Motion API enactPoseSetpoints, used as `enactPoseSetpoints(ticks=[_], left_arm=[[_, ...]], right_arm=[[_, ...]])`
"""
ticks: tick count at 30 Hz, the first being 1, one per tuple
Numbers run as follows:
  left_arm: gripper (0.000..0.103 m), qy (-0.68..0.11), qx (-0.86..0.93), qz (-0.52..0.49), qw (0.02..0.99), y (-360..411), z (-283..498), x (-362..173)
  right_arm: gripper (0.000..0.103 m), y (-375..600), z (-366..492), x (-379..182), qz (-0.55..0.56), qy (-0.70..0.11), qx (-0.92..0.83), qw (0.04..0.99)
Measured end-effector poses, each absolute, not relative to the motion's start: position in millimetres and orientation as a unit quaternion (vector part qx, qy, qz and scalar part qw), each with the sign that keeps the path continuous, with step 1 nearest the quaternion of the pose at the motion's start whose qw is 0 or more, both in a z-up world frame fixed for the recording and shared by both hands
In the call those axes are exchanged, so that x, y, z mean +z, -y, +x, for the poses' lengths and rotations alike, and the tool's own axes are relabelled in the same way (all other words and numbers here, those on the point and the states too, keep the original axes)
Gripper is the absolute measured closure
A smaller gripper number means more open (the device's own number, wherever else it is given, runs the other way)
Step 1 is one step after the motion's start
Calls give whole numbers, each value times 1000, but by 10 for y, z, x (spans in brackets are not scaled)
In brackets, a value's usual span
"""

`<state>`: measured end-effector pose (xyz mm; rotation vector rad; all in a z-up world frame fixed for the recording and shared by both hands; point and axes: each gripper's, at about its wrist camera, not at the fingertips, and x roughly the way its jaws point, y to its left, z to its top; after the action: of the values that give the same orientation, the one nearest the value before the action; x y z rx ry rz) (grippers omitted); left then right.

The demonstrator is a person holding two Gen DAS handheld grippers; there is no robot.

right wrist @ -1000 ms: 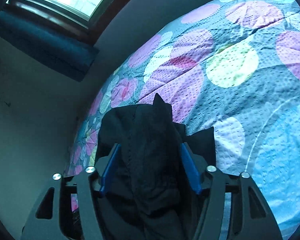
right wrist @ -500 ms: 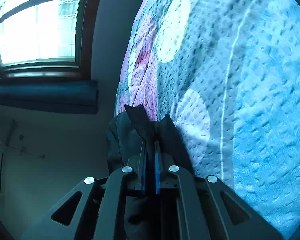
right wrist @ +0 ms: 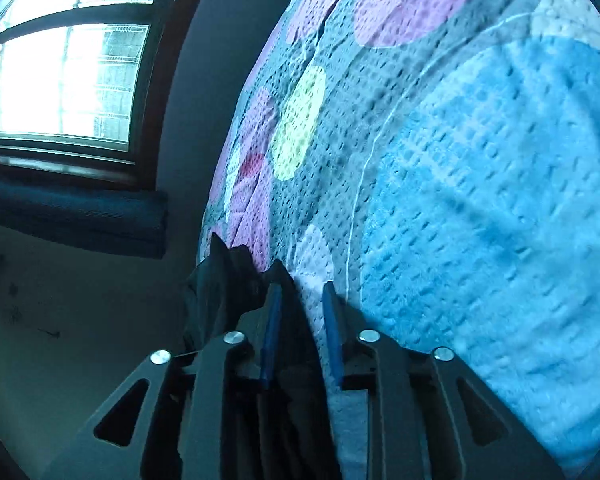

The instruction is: Fold small clothes

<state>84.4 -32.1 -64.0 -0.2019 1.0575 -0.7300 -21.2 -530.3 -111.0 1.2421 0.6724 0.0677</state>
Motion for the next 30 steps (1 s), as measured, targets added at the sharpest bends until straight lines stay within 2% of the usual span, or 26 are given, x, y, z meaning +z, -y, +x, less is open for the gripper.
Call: enactPoseSetpoints(ticks=[3, 4, 11, 20, 25, 30], left_arm=[[2, -491, -338, -94, 798, 311, 831, -616], [2, -490, -338, -94, 798, 307, 822, -601], [2, -474, -364, -109, 794, 289, 817, -383], [2, -539, -395, -161, 726, 540, 1298, -680], [2, -539, -410, -165, 717, 725, 1458, -717], [2, -528, -419, -145, 724, 938, 1524, -755]], right_arm=[[36, 5297, -377, -951, 556, -308, 45, 770], [34, 5278, -409, -901, 548, -311, 46, 775], [30, 5061, -400, -755, 502, -356, 80, 784], [30, 4791, -88, -825, 465, -394, 109, 785], [30, 4636, 151, -809, 444, -407, 121, 789], [21, 4497, 432, -823, 422, -417, 126, 795]])
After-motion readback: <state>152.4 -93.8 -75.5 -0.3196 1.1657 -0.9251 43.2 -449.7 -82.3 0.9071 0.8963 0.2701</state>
